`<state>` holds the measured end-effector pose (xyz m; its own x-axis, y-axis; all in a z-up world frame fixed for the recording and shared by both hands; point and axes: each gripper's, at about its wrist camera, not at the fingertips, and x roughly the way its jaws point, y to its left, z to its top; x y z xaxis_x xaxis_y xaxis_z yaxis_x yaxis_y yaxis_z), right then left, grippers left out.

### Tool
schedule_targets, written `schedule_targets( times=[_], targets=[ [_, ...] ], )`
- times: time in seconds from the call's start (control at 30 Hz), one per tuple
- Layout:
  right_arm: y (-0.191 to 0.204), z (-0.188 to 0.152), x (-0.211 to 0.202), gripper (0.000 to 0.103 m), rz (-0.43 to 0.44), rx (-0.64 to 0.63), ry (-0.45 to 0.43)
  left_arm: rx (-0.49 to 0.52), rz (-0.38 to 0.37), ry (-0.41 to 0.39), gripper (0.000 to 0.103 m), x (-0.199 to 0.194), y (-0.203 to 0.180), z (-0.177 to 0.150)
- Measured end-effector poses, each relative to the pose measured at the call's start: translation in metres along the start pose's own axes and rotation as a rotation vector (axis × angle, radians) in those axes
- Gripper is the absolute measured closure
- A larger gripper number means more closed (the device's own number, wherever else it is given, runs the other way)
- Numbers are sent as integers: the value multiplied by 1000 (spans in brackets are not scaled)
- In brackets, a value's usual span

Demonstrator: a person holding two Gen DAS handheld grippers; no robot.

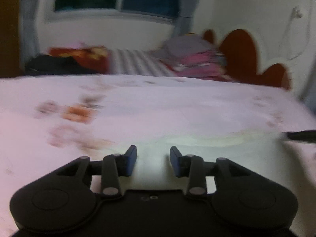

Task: Fold small clothes
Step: 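Smooth the folded sweater flat with both grippers open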

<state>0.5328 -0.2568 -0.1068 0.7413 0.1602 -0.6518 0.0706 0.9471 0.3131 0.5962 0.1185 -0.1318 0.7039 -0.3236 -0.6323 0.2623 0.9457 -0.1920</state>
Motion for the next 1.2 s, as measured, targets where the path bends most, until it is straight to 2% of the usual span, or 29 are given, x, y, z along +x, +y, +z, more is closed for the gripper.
schedule_targets(
  times=[0.13, 0.23, 0.3, 0.33, 0.37, 0.43, 0.47, 0.53, 0.63, 0.73, 0.8, 0.83, 0.87, 0.93, 1.0, 1.03, 1.1, 1.13, 1.2],
  targets=[
    [64, -15, 24, 88, 157, -177, 93, -14, -99, 47, 68, 17, -39, -3],
    [96, -29, 38, 88, 221, -282, 148, 23, -118, 85, 62, 28, -49, -10],
    [96, -33, 38, 88, 235, -323, 143, 38, -107, 93, 62, 29, -38, -16],
    [87, -31, 38, 88, 230, -305, 148, 45, -63, 79, 65, 26, -27, -18],
    [74, -26, 35, 88, 176, -271, 131, 42, -27, 67, 67, 22, -16, -20],
    [33, -16, 30, 89, -12, -170, 67, 24, 34, 59, 70, 18, 5, -21],
    [13, -12, 29, 89, -71, -122, 63, 13, 37, 57, 70, 17, 12, -21],
    [-11, -9, 26, 89, -56, -75, 71, 6, 35, 66, 67, 16, 12, -17],
    [-1, -6, 11, 88, -29, -84, 43, 23, 42, 35, 61, 4, -11, -9],
    [23, -11, -11, 88, 90, -105, 18, 38, -53, -10, 51, -12, -45, -13],
    [46, -23, -14, 73, 151, -150, 56, 80, -87, -3, 50, -13, -71, -23],
    [55, -29, -13, 48, 171, -173, 65, 88, -100, 9, 49, -11, -79, -27],
    [64, -35, -13, 37, 171, -201, 59, 92, -115, 26, 49, -8, -86, -31],
    [78, -47, -12, 38, 168, -258, 64, 108, -106, 70, 49, 4, -94, -40],
    [79, -52, -8, 49, 154, -283, 91, 160, -68, 68, 49, 4, -95, -49],
    [76, -55, -5, 60, 117, -305, 100, 188, -33, 63, 48, 1, -95, -52],
    [54, -55, -3, 61, 10, -298, 81, 202, 35, 64, 46, -6, -82, -56],
    [37, -53, -4, 61, -35, -248, 75, 181, 36, 64, 46, -10, -74, -57],
    [20, -49, -11, 61, -62, -182, 73, 149, 36, 72, 49, -16, -66, -53]
  ],
)
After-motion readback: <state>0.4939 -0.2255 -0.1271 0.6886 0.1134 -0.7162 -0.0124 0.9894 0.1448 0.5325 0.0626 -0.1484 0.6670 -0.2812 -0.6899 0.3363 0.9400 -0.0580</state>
